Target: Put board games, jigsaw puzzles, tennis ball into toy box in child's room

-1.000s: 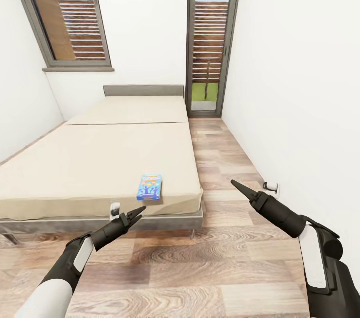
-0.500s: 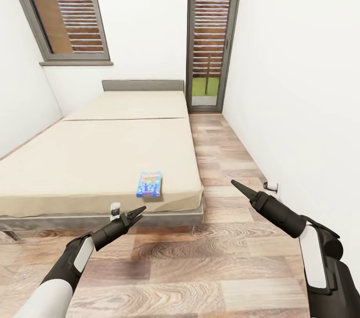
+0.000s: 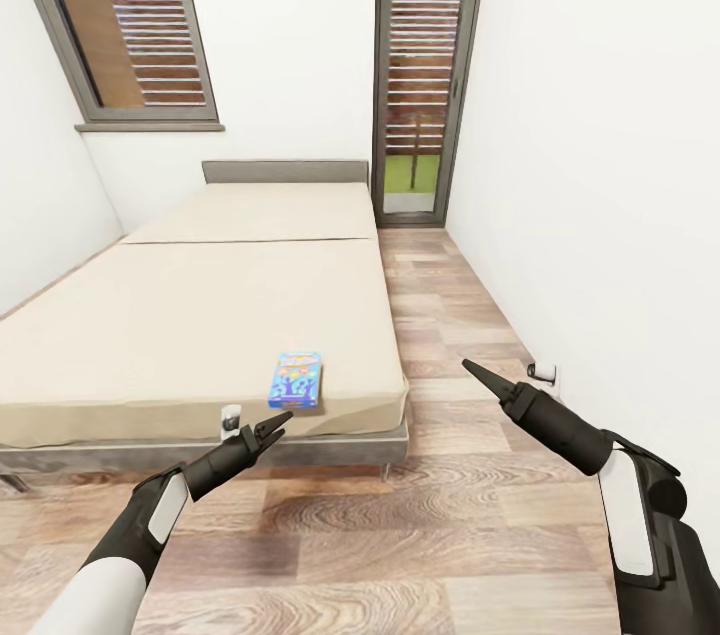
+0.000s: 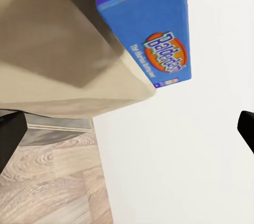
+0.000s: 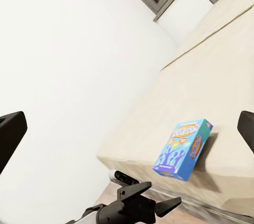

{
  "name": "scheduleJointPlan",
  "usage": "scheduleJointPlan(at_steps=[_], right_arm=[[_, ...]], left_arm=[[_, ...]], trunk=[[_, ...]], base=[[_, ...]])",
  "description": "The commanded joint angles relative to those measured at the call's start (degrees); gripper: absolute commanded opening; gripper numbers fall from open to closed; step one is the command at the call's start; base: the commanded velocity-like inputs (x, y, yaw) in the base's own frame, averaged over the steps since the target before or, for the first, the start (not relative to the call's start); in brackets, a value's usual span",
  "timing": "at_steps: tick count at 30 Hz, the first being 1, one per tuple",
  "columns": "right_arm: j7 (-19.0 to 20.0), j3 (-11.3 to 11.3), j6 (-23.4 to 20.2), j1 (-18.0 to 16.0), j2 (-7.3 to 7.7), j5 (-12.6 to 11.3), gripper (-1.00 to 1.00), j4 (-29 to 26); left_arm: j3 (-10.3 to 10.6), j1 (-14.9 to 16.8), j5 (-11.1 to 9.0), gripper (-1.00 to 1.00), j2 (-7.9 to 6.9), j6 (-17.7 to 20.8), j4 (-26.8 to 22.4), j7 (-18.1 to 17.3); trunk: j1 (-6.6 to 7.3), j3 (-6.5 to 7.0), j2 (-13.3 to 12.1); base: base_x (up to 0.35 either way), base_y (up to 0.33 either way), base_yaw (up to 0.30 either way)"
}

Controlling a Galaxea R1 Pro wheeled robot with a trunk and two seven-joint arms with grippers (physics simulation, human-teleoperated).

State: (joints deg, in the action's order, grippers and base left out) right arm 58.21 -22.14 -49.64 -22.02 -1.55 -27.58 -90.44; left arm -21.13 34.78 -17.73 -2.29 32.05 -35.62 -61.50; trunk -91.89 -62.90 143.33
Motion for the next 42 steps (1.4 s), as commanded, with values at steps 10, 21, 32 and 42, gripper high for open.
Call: scheduleJointPlan(at_steps=[10, 21, 32, 42], right_arm=[[0.2, -0.1, -0.3, 0.0, -0.04, 0.0, 1.0, 0.0], [0.2, -0.1, -0.3, 0.0, -0.06, 0.0, 1.0, 0.0], [0.2, -0.1, -0.3, 0.0, -0.03, 0.0, 1.0, 0.0], [0.3, -0.1, -0.3, 0.0, -0.03, 0.0, 1.0, 0.0]], left_arm=[[0.0, 0.0, -0.2, 1.0, 0.0, 0.5, 0.0, -0.1], [-0.1, 0.0, -0.2, 1.0, -0.02, 0.5, 0.0, -0.6], [0.0, 0.0, -0.2, 1.0, -0.02, 0.5, 0.0, -0.6], [0.0, 0.0, -0.2, 1.0, -0.01, 0.5, 0.0, -0.5]], trunk=[[0.01, -0.05, 0.0], [0.01, -0.05, 0.0], [0.14, 1.06, 0.0], [1.1, 2.44, -1.7]], base=[[0.04, -0.036, 0.0], [0.007, -0.007, 0.0], [0.0, 0.0, 0.0], [0.0, 0.0, 0.0]])
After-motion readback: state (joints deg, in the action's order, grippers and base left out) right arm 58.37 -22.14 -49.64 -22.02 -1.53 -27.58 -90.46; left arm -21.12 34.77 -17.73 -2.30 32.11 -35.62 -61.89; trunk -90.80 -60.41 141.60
